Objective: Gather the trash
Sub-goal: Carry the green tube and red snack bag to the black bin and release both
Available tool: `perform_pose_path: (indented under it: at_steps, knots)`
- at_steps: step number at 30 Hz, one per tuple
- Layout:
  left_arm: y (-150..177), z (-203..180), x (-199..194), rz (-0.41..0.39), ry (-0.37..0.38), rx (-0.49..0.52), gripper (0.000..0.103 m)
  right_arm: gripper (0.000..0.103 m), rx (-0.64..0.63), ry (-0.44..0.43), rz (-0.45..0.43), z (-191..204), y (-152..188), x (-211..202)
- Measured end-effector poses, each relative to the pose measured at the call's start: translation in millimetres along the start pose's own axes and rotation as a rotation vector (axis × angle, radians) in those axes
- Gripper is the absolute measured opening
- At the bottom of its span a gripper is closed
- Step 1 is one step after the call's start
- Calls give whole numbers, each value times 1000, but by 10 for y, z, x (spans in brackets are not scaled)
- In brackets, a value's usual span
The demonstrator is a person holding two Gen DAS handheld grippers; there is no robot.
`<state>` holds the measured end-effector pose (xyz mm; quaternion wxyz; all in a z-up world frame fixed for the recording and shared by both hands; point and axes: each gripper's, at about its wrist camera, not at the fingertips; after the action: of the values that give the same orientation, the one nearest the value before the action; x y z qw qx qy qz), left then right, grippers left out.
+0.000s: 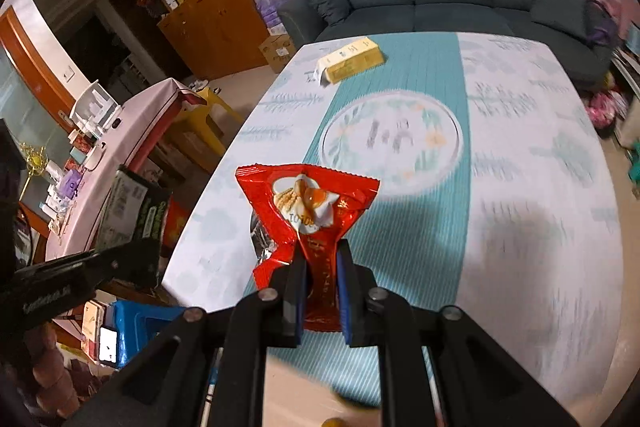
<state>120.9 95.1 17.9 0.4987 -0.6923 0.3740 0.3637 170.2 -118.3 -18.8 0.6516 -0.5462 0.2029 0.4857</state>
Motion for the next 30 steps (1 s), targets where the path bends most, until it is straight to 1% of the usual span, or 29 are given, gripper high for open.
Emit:
perform_pose_path:
  at_steps: [2,3,4,6,8,10,13,16,20,22,24,27,28,30]
  knots:
    - [230,71,-111,9,41,9,8,13,25,6,0,82,275,-146]
    - [351,112,-157,16,63,11,8,13,33,9,1,101,357,-181]
    - [415,130,-172,20,74,15,8,13,43,13,4,131,479,-242]
    - [652,171,-197,40,100,29,8,13,55,17,21,202,714,-295]
    - [863,196,-181,68,122,40,8,13,63,28,52,265,953,-316]
    - [1044,203,-147,91,127,50,8,13,71,40,93,296,1178,-298]
    - [1331,183,0,142,142,60,8,13,78,63,143,300,1446,-257]
    - [1593,169,265,205,155,54,8,13,85,99,194,250,1702,-170]
    - [1858,149,653,266,161,44,8,13,132,145,259,36,2024,82]
    - [1943,142,835,278,163,53,9,13,150,168,281,-84,2147,234]
    - [2059,96,1061,277,140,88,10,13,162,190,302,-209,2276,424]
    - [2234,42,1541,296,102,130,10,13,178,204,321,-385,2455,752]
    - [2276,45,1646,302,100,130,10,13,185,209,329,-461,2531,905]
    - [2381,57,1981,317,97,113,11,13,204,213,344,-583,2642,1153]
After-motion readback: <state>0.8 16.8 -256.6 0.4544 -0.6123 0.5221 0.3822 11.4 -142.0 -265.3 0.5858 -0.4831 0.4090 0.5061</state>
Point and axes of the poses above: each gripper's, at about its wrist camera, not at the fingertips, and x roughly the way its jaws point, z to its left, y to its underside, and after that the axes turned 1 degree about y, right-handed
